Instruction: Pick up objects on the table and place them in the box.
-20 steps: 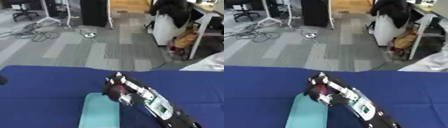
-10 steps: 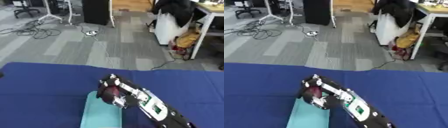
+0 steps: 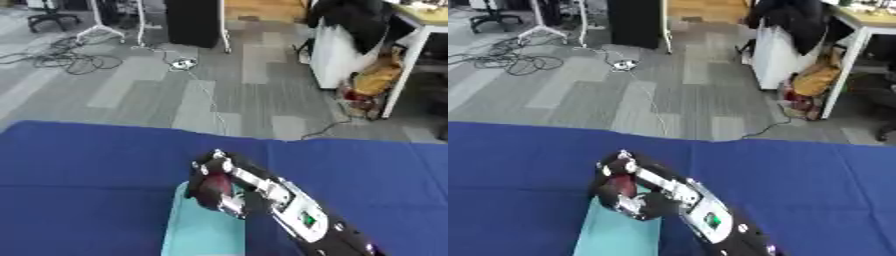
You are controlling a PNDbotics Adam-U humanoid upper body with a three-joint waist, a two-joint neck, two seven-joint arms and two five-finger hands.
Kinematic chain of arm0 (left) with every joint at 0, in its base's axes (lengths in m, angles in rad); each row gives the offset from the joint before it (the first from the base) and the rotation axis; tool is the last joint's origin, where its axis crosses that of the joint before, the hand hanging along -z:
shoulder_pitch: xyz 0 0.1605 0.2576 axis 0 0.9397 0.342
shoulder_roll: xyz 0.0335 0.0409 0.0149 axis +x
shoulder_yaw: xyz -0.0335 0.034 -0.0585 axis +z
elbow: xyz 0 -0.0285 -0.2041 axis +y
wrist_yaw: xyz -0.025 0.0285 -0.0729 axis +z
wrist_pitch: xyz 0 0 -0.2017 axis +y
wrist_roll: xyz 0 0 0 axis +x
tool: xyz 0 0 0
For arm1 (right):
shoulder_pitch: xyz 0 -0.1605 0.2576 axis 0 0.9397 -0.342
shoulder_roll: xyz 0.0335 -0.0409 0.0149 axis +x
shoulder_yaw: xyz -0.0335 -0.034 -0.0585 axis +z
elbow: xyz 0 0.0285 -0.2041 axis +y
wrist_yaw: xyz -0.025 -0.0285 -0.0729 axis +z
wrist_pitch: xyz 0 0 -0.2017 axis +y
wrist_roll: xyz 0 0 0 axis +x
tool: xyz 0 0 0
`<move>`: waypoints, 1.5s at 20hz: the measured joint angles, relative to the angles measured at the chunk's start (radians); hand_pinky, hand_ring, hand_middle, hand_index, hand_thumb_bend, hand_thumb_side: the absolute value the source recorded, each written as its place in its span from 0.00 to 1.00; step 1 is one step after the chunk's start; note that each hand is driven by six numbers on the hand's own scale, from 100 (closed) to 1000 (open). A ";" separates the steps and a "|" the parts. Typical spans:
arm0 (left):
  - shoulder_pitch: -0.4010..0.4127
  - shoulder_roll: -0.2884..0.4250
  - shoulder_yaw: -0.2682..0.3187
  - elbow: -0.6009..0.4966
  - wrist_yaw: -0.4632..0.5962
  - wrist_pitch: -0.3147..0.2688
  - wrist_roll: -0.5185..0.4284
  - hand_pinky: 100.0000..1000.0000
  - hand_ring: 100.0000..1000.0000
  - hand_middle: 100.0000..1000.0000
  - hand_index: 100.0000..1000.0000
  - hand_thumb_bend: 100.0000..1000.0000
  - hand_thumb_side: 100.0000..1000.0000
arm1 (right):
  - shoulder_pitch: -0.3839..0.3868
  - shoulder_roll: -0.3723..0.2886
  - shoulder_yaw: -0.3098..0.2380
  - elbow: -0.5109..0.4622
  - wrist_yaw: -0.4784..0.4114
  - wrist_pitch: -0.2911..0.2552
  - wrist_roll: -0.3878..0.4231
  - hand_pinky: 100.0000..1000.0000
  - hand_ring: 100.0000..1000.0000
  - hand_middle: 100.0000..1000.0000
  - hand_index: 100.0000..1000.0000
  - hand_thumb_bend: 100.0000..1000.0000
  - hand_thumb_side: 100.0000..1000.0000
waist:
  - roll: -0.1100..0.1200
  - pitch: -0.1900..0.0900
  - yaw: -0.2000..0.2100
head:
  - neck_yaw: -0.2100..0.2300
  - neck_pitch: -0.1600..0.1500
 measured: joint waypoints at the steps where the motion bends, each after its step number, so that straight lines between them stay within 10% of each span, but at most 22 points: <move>1: 0.000 -0.001 0.000 0.000 0.001 0.000 -0.001 0.42 0.46 0.58 0.70 0.33 0.81 | 0.000 0.000 0.000 0.000 0.003 -0.001 -0.001 0.00 0.00 0.00 0.33 0.01 0.78 | 0.000 0.003 0.003 | -0.002 0.000; 5: -0.007 -0.008 0.000 0.000 0.005 -0.003 -0.005 0.42 0.46 0.58 0.70 0.33 0.81 | 0.000 0.000 0.000 -0.012 0.018 0.000 0.000 0.00 0.00 0.00 0.34 0.00 0.77 | -0.004 0.004 0.006 | -0.007 -0.003; 8: -0.007 -0.008 0.000 0.000 0.005 -0.004 -0.005 0.42 0.46 0.58 0.70 0.33 0.81 | 0.000 -0.002 -0.004 -0.044 0.048 -0.005 -0.005 0.00 0.01 0.21 0.40 0.04 0.79 | -0.005 0.007 0.006 | -0.007 -0.007; 13: -0.007 -0.008 0.000 0.000 0.006 -0.006 -0.007 0.42 0.46 0.58 0.70 0.33 0.81 | 0.001 -0.010 -0.006 -0.083 0.148 -0.027 -0.027 0.00 0.43 0.54 0.59 0.35 0.95 | -0.005 0.008 0.006 | -0.013 -0.044; 17: -0.007 -0.008 0.000 0.000 0.006 -0.007 -0.009 0.42 0.46 0.58 0.70 0.33 0.81 | 0.007 -0.021 0.001 -0.096 0.242 -0.039 -0.039 0.31 0.58 0.68 0.69 0.38 1.00 | -0.004 0.009 0.003 | -0.020 -0.090; 26: -0.007 -0.008 0.000 0.000 0.006 -0.007 -0.009 0.42 0.46 0.58 0.70 0.33 0.81 | 0.027 -0.031 0.013 -0.112 0.354 -0.075 -0.075 0.44 0.66 0.74 0.73 0.39 1.00 | -0.004 0.009 0.000 | -0.025 -0.091; 30: -0.006 -0.007 0.000 0.000 0.005 -0.007 -0.009 0.42 0.46 0.58 0.70 0.33 0.81 | 0.033 -0.044 0.015 -0.119 0.357 -0.094 -0.094 0.42 0.64 0.72 0.74 0.34 1.00 | -0.004 0.009 -0.007 | -0.176 -0.193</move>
